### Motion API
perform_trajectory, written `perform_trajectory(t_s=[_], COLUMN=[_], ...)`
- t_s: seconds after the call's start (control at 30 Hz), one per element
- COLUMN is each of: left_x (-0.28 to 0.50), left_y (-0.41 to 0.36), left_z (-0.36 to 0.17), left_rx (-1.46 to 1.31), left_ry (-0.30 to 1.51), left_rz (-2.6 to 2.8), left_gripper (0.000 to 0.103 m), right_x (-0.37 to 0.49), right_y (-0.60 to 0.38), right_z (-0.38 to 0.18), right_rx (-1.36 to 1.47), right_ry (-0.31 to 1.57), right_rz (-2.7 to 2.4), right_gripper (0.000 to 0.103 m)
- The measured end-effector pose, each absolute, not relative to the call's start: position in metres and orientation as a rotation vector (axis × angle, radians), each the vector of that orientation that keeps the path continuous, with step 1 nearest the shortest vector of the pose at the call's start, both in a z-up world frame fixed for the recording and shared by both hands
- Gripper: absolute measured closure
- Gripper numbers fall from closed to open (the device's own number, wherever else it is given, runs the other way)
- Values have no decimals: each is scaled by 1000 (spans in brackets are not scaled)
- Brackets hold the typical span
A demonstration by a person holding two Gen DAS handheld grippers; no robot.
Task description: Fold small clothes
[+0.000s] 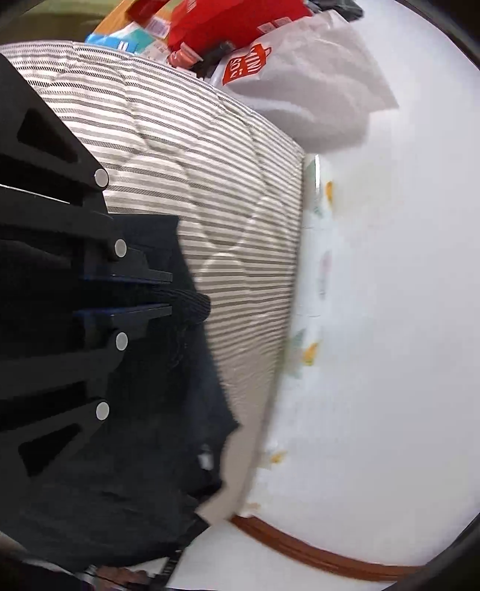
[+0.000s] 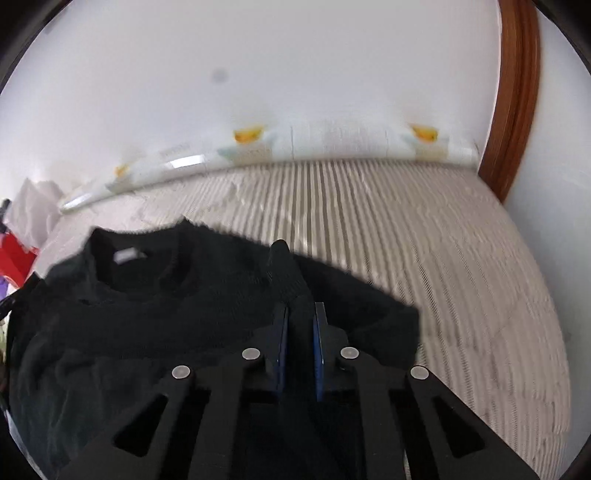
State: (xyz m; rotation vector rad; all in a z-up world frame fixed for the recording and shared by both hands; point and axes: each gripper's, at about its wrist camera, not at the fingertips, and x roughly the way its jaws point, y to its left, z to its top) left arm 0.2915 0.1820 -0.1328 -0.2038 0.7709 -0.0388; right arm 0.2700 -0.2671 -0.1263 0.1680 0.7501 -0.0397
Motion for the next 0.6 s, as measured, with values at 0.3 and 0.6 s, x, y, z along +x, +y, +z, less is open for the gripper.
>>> perform_trajectory(t_s=[0.3,0.6], left_x=[308,302], left_y=[167,165], left_z=[-162,-160], left_rx=[-147,-129], left_ry=[837,869], left_rz=[-22,0], left_gripper=[93,81], right_x=[278,241], right_y=[-287,-302], right_z=[-151,-135], right_rx=[209,242], right_ry=[816,781], right_rz=[-76,-115], right_gripper=[91,54])
